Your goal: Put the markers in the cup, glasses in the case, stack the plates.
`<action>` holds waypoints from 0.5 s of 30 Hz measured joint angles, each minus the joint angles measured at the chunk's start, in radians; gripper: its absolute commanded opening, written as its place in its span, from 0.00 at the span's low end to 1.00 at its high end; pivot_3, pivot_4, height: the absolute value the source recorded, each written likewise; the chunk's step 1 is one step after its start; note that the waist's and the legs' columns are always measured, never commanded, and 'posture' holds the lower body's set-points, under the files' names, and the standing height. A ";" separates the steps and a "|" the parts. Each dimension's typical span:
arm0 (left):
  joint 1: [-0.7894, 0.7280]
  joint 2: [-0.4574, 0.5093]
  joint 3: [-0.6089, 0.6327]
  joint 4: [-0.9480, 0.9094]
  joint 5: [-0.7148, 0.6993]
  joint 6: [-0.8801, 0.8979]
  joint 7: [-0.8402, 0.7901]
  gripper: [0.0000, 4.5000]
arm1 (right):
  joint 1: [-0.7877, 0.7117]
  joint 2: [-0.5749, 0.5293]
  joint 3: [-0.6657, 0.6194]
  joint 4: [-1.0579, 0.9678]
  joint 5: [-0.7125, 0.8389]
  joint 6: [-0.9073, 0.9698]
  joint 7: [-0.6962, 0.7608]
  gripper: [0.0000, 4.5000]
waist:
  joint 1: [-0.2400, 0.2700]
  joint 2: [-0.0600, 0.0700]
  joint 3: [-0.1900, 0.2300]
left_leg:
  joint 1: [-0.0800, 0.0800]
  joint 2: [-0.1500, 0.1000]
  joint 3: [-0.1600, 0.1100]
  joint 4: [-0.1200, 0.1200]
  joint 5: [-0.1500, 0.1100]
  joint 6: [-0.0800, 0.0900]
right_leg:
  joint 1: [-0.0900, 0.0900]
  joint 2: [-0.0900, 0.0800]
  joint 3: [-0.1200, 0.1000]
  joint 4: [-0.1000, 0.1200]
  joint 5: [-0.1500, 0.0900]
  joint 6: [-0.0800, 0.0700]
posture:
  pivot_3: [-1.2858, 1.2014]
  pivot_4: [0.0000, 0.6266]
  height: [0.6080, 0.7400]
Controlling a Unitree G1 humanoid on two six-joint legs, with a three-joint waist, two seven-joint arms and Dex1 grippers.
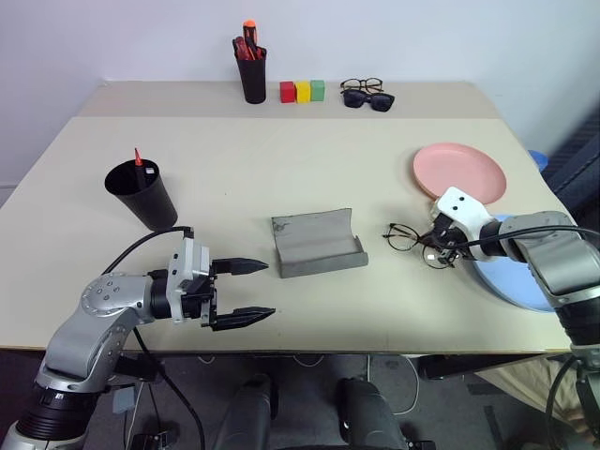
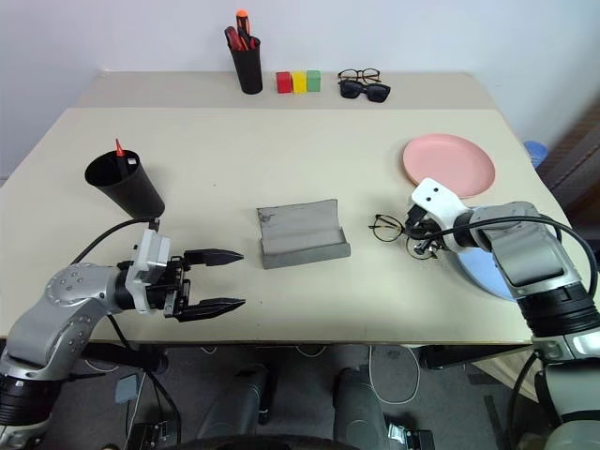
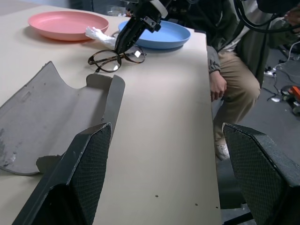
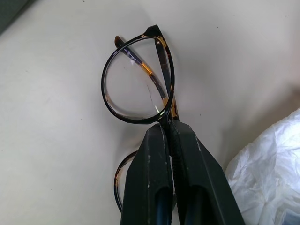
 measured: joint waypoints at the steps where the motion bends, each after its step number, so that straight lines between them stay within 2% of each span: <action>1: 0.000 0.000 -0.003 0.000 0.000 -0.001 0.001 0.87 | 0.001 -0.003 -0.005 -0.003 0.003 0.000 0.004 0.01 | 0.000 0.000 0.000 | 0.000 0.000 0.000 0.000 0.000 0.000 | 0.000 0.000 0.000 0.000 0.000 0.000 | 0.52 0.24 0.99; 9: 0.005 -0.011 -0.030 0.001 0.003 -0.025 0.011 0.87 | -0.079 -0.003 -0.066 -0.166 0.080 0.013 0.045 0.01 | -0.002 0.001 0.001 | 0.000 0.000 0.000 -0.001 0.000 0.000 | -0.001 0.000 0.000 0.000 0.000 0.000 | 0.52 0.24 0.99; 15: 0.011 -0.009 -0.029 0.004 0.003 -0.033 0.012 0.87 | -0.217 0.115 -0.042 -0.232 0.113 0.026 0.035 0.01 | -0.003 0.001 0.001 | 0.000 0.000 0.000 -0.001 0.000 0.000 | -0.001 0.000 0.000 0.000 0.000 0.000 | 0.52 0.24 0.99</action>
